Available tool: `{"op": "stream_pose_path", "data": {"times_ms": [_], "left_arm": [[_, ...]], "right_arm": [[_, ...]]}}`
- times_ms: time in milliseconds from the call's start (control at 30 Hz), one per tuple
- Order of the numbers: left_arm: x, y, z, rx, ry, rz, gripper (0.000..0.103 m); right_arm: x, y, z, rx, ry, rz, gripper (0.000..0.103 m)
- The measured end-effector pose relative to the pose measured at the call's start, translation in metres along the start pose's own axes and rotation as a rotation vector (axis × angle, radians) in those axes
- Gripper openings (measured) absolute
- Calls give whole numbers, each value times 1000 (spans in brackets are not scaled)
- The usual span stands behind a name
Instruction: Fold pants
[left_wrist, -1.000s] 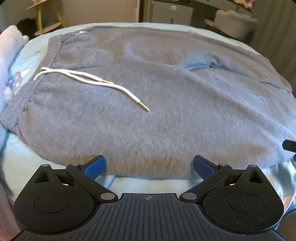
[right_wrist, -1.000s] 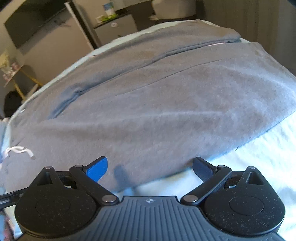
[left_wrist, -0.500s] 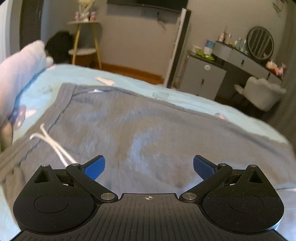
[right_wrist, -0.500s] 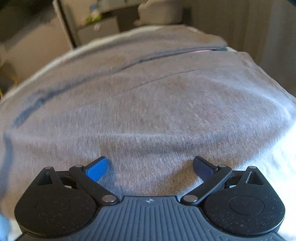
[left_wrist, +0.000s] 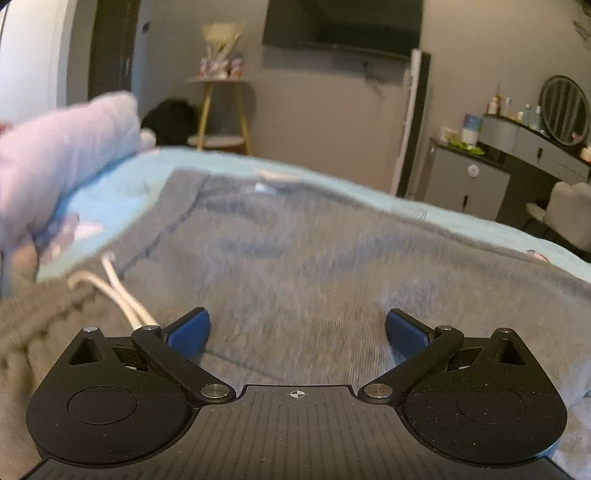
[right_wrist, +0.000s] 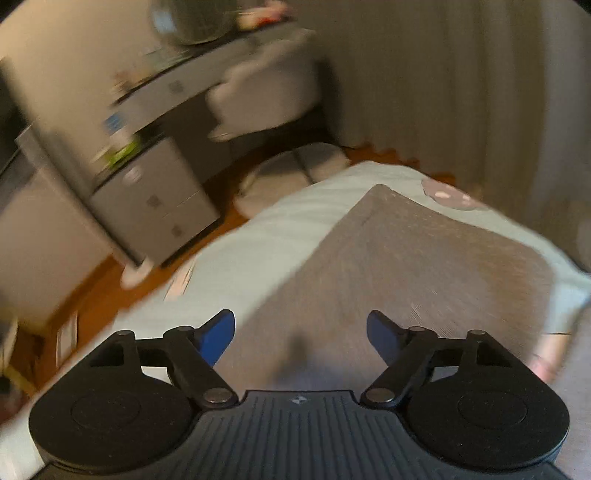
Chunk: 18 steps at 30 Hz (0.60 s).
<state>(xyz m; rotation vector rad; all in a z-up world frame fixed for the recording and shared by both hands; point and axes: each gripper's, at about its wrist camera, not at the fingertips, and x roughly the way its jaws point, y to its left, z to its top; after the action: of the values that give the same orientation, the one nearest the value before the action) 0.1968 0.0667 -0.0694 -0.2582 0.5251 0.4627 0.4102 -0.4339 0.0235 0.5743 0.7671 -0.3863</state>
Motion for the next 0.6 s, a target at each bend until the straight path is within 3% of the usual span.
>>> {"op": "stream_pose_path", "data": {"times_ms": [67,200,300,367,433,533,600], "left_arm": [[1,3,-3,-36,-14,-1,103],[9,3,-11,-32,-33,28,103],[14,-5,-13,10,-30,62,103],[16,-7,-13,25,-25,73,103],[16,-7,-13,27,-23,74,103],[16,-5,-13,22,-21,69,103],[16,-3,-12,13,-16,60,103]], "right_arm": [[34,6,9,55,30,-61,66],[69,21,10,31,40,-151,65],[87,23,8,14,59,-225,55],[83,24,4,-3,27,-254,26],[77,21,1,-54,13,-234,5],[40,19,-7,-141,-53,-199,5],[-4,8,-13,-162,-130,-126,5]]}}
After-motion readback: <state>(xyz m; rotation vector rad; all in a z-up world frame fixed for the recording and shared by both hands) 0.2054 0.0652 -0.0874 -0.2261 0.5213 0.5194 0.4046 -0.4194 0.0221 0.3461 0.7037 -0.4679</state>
